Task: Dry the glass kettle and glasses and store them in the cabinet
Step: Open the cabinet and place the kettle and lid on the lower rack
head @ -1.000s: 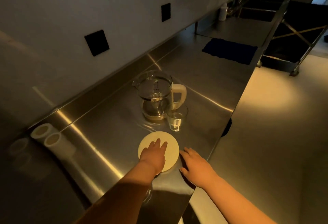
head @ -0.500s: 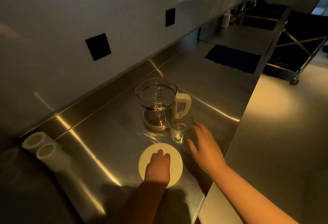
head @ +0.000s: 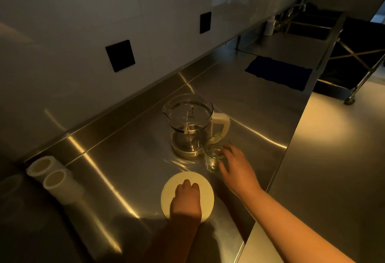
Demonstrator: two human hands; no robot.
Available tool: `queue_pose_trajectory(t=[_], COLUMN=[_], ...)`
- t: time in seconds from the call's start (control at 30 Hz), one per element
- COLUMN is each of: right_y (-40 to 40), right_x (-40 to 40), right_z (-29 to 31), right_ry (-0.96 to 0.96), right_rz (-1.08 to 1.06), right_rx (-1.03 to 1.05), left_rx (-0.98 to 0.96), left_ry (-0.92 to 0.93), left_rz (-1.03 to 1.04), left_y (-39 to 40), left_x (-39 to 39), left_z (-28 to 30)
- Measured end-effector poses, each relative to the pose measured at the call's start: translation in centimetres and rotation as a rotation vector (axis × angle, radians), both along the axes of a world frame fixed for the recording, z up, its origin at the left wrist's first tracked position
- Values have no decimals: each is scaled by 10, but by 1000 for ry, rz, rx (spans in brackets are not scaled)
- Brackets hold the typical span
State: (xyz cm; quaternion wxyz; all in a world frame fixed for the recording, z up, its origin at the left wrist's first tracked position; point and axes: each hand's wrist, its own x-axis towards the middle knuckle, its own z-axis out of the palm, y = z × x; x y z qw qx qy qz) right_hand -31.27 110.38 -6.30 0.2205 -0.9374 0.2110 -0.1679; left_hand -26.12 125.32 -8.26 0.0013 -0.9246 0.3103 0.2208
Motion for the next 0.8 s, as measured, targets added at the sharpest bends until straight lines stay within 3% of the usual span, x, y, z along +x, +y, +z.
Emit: queue_pose_trajectory(t=[0.2, 0.37, 0.8], right_y=[-26, -46, -58], right_x=[33, 74, 92], right_z=[23, 35, 24], right_ry=[-203, -96, -65], right_rz=[-107, -98, -47], right_rx=[47, 129, -69], left_rx=[52, 55, 7], left_ry=[36, 44, -113], left_rz=[10, 9, -32], left_y=[-3, -4, 3], left_x=[4, 5, 0], left_z=[-3, -3, 3])
